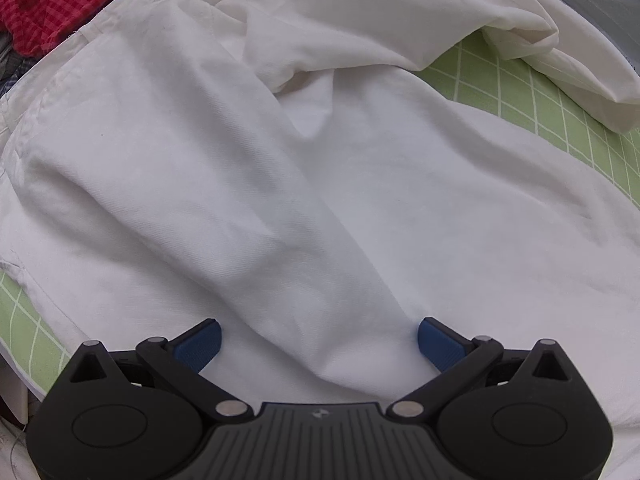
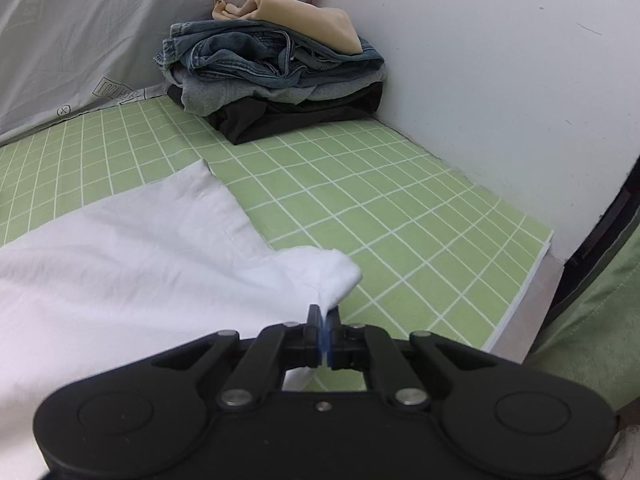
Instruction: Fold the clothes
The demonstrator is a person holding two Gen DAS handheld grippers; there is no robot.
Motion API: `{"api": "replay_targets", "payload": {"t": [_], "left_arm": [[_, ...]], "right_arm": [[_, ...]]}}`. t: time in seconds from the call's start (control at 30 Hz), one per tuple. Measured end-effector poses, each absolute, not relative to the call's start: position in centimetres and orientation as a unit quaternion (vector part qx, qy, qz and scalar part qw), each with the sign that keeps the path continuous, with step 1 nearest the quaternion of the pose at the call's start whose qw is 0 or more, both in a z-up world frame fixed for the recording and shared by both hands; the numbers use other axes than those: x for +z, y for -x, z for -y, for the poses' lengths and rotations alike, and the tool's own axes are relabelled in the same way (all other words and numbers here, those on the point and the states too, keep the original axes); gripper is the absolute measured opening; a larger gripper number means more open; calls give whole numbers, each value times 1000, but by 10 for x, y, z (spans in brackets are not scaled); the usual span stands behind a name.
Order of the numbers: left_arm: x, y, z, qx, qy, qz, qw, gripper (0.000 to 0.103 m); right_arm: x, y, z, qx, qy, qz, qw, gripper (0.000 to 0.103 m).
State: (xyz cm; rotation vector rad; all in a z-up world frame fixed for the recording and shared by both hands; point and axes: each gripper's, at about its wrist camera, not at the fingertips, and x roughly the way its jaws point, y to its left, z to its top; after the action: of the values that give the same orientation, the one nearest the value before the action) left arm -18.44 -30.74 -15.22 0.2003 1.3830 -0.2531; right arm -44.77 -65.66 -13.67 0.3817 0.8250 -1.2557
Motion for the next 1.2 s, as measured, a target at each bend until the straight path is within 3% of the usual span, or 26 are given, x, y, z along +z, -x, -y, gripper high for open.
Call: {"api": "replay_targets", "payload": {"t": [0.2, 0.3, 0.33, 0.37, 0.43, 0.5, 0.57, 0.63, 0.9, 1.03, 1.1, 1.17, 1.2], "left_arm": [[-147, 213, 305, -135, -90, -627, 762, 103], [-153, 191, 239, -151, -78, -620, 766, 103], [-149, 185, 231, -156, -73, -615, 769, 103], [-145, 179, 224, -161, -67, -610, 773, 103], [-124, 182, 213, -171, -66, -594, 784, 103], [-116, 168, 208, -171, -68, -575, 797, 103], [-129, 123, 228, -169, -60, -555, 812, 103], [-139, 95, 238, -165, -48, -536, 827, 103], [-92, 20, 143, -132, -50, -491, 860, 101], [-90, -41, 137, -151, -56, -480, 862, 93], [-92, -82, 140, -173, -71, -473, 861, 89], [-92, -109, 144, -205, -76, -476, 852, 68], [-93, -128, 147, -226, -74, -481, 844, 64]], "right_arm": [[-151, 475, 654, -574, -208, -396, 685, 2], [-150, 473, 647, -571, -192, -399, 692, 4], [-148, 471, 644, -569, -185, -395, 697, 11], [-144, 468, 640, -568, -177, -388, 703, 30], [-137, 458, 633, -573, -161, -375, 711, 60], [-130, 443, 623, -574, -141, -373, 715, 65], [-126, 423, 612, -573, -118, -373, 720, 81], [-122, 402, 599, -563, -97, -367, 734, 88], [-131, 308, 534, -473, -94, -388, 785, 100], [-142, 263, 497, -428, -101, -399, 805, 102], [-150, 241, 483, -419, -113, -403, 805, 102], [-157, 219, 473, -417, -133, -406, 802, 102], [-160, 208, 469, -418, -142, -405, 801, 102]]}}
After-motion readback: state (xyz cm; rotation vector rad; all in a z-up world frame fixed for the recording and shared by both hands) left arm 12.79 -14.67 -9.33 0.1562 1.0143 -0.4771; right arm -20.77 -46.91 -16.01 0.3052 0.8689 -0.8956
